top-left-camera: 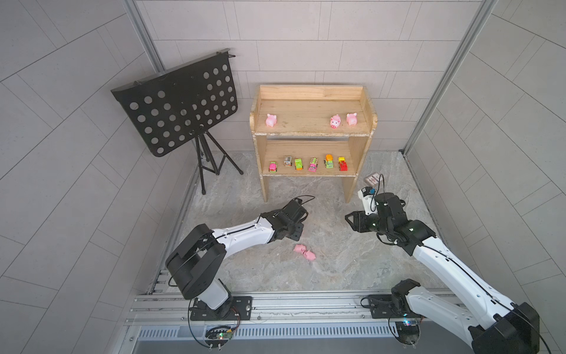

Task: Organize plastic toys on shelves
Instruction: Adjust the plastic toy at the center of the board.

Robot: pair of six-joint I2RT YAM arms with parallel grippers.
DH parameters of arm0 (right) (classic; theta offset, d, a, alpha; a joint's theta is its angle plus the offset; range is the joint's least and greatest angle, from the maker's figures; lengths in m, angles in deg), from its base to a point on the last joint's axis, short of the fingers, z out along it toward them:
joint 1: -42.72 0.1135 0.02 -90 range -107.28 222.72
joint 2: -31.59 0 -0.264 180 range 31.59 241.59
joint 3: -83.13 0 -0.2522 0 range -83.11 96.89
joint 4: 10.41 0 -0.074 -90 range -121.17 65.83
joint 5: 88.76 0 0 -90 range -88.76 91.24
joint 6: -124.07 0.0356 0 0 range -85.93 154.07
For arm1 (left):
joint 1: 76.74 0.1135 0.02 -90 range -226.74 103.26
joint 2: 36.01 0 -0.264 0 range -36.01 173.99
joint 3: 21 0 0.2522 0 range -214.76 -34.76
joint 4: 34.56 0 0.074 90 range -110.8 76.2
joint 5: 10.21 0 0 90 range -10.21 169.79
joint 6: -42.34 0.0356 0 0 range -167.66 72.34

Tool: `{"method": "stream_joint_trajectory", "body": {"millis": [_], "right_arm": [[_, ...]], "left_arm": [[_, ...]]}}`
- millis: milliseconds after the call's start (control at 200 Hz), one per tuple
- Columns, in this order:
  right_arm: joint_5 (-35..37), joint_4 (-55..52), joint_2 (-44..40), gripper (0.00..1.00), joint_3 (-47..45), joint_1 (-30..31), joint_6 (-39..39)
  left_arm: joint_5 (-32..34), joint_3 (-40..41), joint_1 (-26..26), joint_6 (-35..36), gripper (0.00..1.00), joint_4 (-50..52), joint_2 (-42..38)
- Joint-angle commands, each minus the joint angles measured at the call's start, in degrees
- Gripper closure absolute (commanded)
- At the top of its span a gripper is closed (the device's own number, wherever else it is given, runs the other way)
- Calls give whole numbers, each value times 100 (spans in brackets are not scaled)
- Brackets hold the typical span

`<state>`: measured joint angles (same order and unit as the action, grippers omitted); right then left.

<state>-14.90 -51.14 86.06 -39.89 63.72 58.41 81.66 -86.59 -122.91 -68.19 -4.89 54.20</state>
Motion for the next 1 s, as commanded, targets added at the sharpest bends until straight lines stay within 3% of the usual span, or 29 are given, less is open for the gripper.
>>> {"method": "stream_joint_trajectory", "body": {"millis": [0,585,775,996], "right_arm": [[-7,86,-18,44,-47,33,70],[-5,51,-17,44,-112,34,82],[-12,49,-16,44,-129,35,85],[-21,77,-5,44,-143,41,98]], "left_arm": [[-179,-53,-6,12,63,-4,108],[-426,-13,3,-175,66,-450,862],[-392,5,2,-221,86,-483,955],[-187,56,1,-245,95,-376,707]]}}
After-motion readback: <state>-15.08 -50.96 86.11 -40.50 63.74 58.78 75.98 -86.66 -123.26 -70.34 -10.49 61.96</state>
